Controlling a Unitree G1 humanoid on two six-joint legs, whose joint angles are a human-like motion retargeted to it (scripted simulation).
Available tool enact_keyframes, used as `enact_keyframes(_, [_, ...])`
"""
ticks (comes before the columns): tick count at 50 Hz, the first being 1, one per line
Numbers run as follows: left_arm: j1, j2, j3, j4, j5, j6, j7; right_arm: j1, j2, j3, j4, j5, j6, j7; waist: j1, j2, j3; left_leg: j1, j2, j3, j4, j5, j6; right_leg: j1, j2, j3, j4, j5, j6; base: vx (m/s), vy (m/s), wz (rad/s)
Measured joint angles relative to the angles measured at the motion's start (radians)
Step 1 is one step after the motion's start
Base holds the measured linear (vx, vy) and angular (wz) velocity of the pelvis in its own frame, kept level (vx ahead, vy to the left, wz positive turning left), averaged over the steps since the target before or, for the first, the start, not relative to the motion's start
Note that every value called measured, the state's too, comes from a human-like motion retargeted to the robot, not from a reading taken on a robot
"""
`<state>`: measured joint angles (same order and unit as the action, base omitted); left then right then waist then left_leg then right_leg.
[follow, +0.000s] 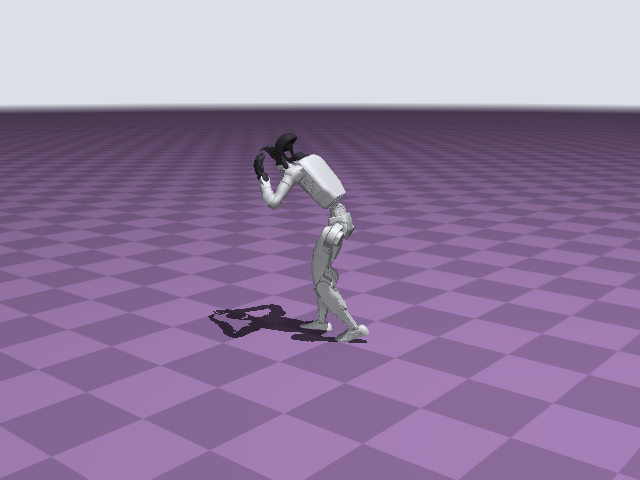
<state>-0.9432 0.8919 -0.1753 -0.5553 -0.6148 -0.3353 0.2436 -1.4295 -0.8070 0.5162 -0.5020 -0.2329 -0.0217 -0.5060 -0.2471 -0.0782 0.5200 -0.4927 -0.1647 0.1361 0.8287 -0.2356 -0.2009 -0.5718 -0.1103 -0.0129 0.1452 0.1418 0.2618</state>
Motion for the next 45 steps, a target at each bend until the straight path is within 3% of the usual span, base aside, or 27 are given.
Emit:
enact_keyframes(3, [0.016, 0.008, 0.032, -0.025, -0.020, 0.017, 0.009, -0.008, -0.015, -0.019, -0.015, 0.024, -0.015, 0.006, 0.013, 0.015, 0.000, -0.150, 0.093, 0.063, 0.307, 0.123, -0.037, -0.043, -0.022, -0.043, 0.222, -0.089, -0.003, 0.69, 0.04, 0.55])
enact_keyframes(7, [-0.004, 0.007, 0.035, -0.033, -0.026, 0.016, 0.030, -0.005, -0.015, -0.037, -0.017, 0.023, -0.011, 0.014, 0.050, -0.003, 0.000, -0.282, 0.227, 0.140, 0.425, 0.038, 0.031, -0.049, -0.052, -0.096, 0.390, -0.176, -0.017, 0.63, -0.06, 0.53])
enact_keyframes(10, [-0.023, -0.002, 0.034, -0.032, -0.040, 0.016, 0.027, 0.009, -0.005, -0.055, -0.020, -0.001, -0.005, 0.008, 0.092, -0.018, 0.000, -0.331, 0.284, 0.152, 0.259, 0.025, 0.038, -0.014, -0.070, -0.144, 0.415, -0.220, -0.063, 0.60, -0.03, 0.50])
enact_keyframes(15, [-0.048, -0.011, 0.008, -0.015, -0.073, 0.006, 0.034, 0.040, 0.015, -0.072, -0.020, -0.055, 0.009, -0.033, 0.172, -0.014, 0.000, -0.234, 0.375, 0.268, -0.368, 0.056, 0.046, 0.113, -0.056, -0.210, 0.357, -0.254, -0.047, 0.63, 0.08, 0.31])
enact_keyframes(17, [-0.055, -0.017, -0.009, -0.007, -0.087, 0.003, 0.040, 0.055, 0.015, -0.079, -0.022, -0.062, 0.008, -0.054, 0.207, 0.004, 0.000, -0.157, 0.386, 0.304, -0.602, 0.105, 0.016, 0.158, -0.043, -0.226, 0.365, -0.261, -0.054, 0.69, 0.26, 0.04])
enact_keyframes(20, [-0.073, -0.039, -0.043, 0.000, -0.104, 0.003, 0.041, 0.070, -0.012, -0.083, -0.028, -0.068, 0.010, -0.060, 0.235, 0.049, 0.000, -0.080, 0.372, 0.270, -0.741, 0.229, 0.001, 0.159, -0.057, -0.259, 0.507, -0.249, -0.135, 0.70, 0.36, 0.45])
enact_keyframes(21, [-0.078, -0.051, -0.047, 0.000, -0.088, 0.002, 0.020, 0.082, -0.033, -0.091, -0.041, -0.071, 0.001, -0.038, 0.224, 0.068, 0.000, -0.113, 0.376, 0.259, -0.639, 0.208, -0.004, 0.129, -0.089, -0.277, 0.614, -0.220, -0.167, 0.71, 0.39, 1.14])
enact_keyframes(23, [-0.116, -0.085, -0.081, 0.008, -0.127, -0.005, 0.037, 0.073, -0.069, -0.077, -0.041, -0.084, 0.024, -0.027, 0.211, 0.072, 0.000, -0.082, 0.309, 0.231, -0.666, 0.227, 0.043, 0.024, -0.162, -0.251, 0.832, -0.128, -0.208, 0.67, 0.35, 1.47])
enact_keyframes(25, [-0.157, -0.102, -0.104, 0.023, -0.140, -0.017, 0.027, 0.060, -0.103, -0.067, -0.043, -0.090, 0.033, 0.000, 0.159, 0.085, 0.000, -0.106, 0.246, 0.186, -0.584, 0.171, 0.060, -0.086, -0.166, -0.158, 1.005, -0.074, -0.184, 0.67, 0.28, 2.11])
enact_keyframes(28, [-0.189, -0.131, -0.122, 0.049, -0.102, -0.019, -0.025, 0.059, -0.151, -0.073, -0.050, -0.091, 0.020, 0.028, 0.105, 0.162, 0.000, -0.150, 0.228, 0.118, -0.395, 0.063, 0.012, -0.185, -0.016, -0.022, 1.071, -0.112, -0.108, 0.70, 0.22, 1.91])
enact_keyframes(33, [-0.226, -0.147, -0.136, 0.059, -0.038, -0.009, -0.045, 0.022, -0.218, -0.063, -0.058, -0.101, 0.022, 0.010, 0.075, 0.216, 0.000, -0.059, 0.150, 0.097, -0.373, -0.002, 0.017, -0.260, -0.020, -0.042, 0.797, -0.169, -0.161, 0.69, 0.18, 0.90])
enact_keyframes(35, [-0.234, -0.127, -0.144, 0.061, 0.005, -0.010, -0.047, -0.001, -0.228, -0.045, -0.056, -0.098, 0.018, 0.008, 0.036, 0.217, 0.000, -0.001, 0.106, 0.091, -0.387, -0.022, 0.014, -0.226, -0.026, -0.079, 0.552, -0.139, -0.134, 0.73, 0.11, 0.97])
enact_keyframes(38, [-0.236, -0.104, -0.160, 0.067, 0.044, -0.022, -0.031, -0.023, -0.222, -0.017, -0.042, -0.080, 0.010, -0.004, -0.048, 0.180, 0.000, 0.129, 0.007, 0.057, -0.432, -0.052, 0.004, -0.125, -0.064, -0.213, 0.185, -0.089, -0.028, 0.81, 0.01, 1.10])
enact_keyframes(41, [-0.225, -0.085, -0.169, 0.075, 0.063, -0.027, -0.014, -0.030, -0.205, -0.004, -0.030, -0.053, 0.004, -0.001, -0.077, 0.137, 0.000, 0.201, -0.006, 0.059, -0.354, -0.091, -0.028, -0.051, -0.002, -0.269, 0.022, -0.062, 0.000, 0.80, -0.30, 0.38])
enact_keyframes(43, [-0.217, -0.079, -0.161, 0.073, 0.058, -0.023, -0.010, -0.032, -0.209, -0.006, -0.032, -0.034, 0.000, 0.005, -0.104, 0.123, 0.000, 0.214, -0.048, 0.054, -0.264, -0.052, -0.027, 0.005, -0.045, -0.244, 0.017, -0.052, 0.000, 0.86, 0.15, 0.55])
enact_keyframes(45, [-0.209, -0.074, -0.148, 0.067, 0.026, -0.013, -0.008, -0.045, -0.214, -0.002, -0.034, -0.018, 0.003, 0.008, -0.122, 0.110, 0.000, 0.156, -0.080, 0.044, -0.101, 0.073, -0.061, 0.018, -0.115, -0.224, 0.101, -0.076, -0.051, 0.81, 0.24, 0.52])
